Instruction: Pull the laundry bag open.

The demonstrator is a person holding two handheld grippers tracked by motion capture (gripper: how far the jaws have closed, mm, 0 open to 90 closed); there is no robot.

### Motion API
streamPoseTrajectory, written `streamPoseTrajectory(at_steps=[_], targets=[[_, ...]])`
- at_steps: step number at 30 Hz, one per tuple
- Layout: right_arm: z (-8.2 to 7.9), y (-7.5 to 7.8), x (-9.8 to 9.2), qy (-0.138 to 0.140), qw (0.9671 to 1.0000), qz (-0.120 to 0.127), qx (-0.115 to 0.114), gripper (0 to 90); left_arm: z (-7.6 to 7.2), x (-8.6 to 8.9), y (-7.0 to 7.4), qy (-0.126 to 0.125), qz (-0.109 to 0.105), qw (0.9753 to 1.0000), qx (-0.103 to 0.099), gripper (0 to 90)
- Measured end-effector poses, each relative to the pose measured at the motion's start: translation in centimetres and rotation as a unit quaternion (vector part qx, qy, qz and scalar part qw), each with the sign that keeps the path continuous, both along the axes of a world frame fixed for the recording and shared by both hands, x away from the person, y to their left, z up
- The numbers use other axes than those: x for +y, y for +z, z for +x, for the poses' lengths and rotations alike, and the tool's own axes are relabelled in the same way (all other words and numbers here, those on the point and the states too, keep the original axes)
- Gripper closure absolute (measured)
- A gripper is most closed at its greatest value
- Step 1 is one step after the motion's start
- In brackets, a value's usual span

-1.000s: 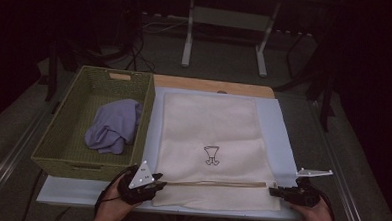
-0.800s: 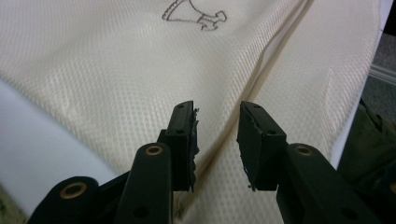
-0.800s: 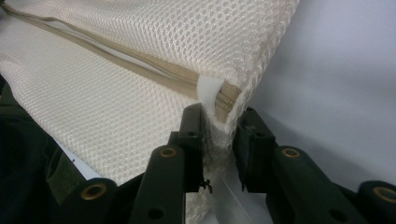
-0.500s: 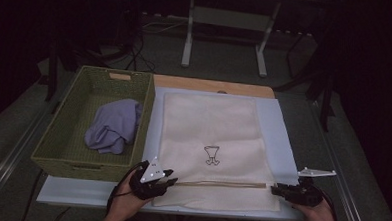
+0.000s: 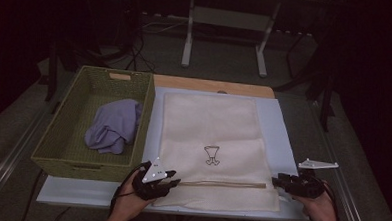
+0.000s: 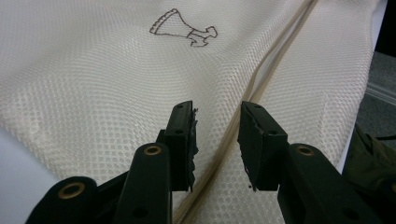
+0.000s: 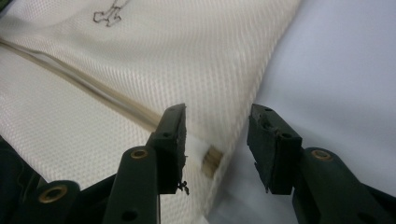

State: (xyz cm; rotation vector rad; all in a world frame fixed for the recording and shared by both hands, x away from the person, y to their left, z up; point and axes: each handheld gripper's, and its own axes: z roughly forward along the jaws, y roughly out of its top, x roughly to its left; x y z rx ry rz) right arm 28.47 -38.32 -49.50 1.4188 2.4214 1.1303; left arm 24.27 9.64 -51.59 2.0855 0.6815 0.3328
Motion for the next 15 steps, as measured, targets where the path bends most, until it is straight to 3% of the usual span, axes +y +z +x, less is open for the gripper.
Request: streamPoseTrajectory(at_steps=[7, 15], targets=[[0.9, 0.6, 1.3, 0.016, 0.9997, -0.017, -0.009, 56.5, 0.1, 0.2, -0.2, 0.001, -0.001, 1.0000, 0.003, 65.7], [1.7, 0.8, 2.7, 0.020, 0.9994, -0.013, -0.024, 54.3, 0.0, 0.2, -0.3, 0.002, -0.002, 1.0000, 0.006, 64.9]])
